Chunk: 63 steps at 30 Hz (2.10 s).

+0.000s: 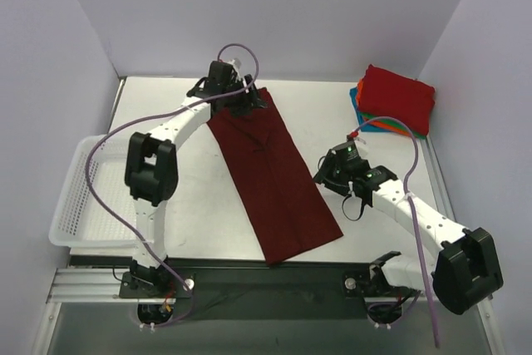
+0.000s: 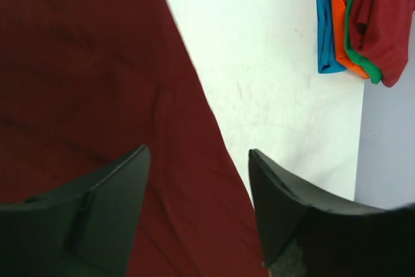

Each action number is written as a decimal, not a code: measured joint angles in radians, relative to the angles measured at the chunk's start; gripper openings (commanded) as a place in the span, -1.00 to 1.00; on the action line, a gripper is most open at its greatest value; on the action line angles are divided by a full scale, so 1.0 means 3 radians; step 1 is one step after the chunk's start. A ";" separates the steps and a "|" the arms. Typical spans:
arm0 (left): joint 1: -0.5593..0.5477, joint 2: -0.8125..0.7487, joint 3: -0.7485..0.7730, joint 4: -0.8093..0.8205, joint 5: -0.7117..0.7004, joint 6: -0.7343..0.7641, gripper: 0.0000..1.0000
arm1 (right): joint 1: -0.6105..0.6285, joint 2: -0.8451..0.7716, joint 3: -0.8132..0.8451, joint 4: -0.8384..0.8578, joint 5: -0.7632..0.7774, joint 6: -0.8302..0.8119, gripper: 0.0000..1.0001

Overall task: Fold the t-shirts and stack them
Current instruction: Rotate the tshirt 90 degrees

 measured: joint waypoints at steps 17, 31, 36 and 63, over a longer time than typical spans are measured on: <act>0.0024 -0.1012 -0.2406 0.0610 -0.0662 -0.0408 -0.16 | 0.0421 -0.0108 -0.0256 -0.0511 0.0256 -0.0575 -0.06; 0.0341 0.0085 -0.0860 0.0209 -0.0498 -0.0221 0.01 | 0.1273 0.0205 -0.0320 -0.0364 0.0504 -0.0039 -0.06; 0.0510 0.0587 0.0080 -0.0141 -0.0357 -0.0006 0.41 | 0.1394 0.0538 -0.0121 -0.0263 0.0430 0.0089 -0.06; -0.0187 -0.3401 -0.4499 0.0107 -0.0989 -0.0364 0.28 | 0.0607 0.0437 -0.0415 0.0237 -0.0722 -0.0154 -0.19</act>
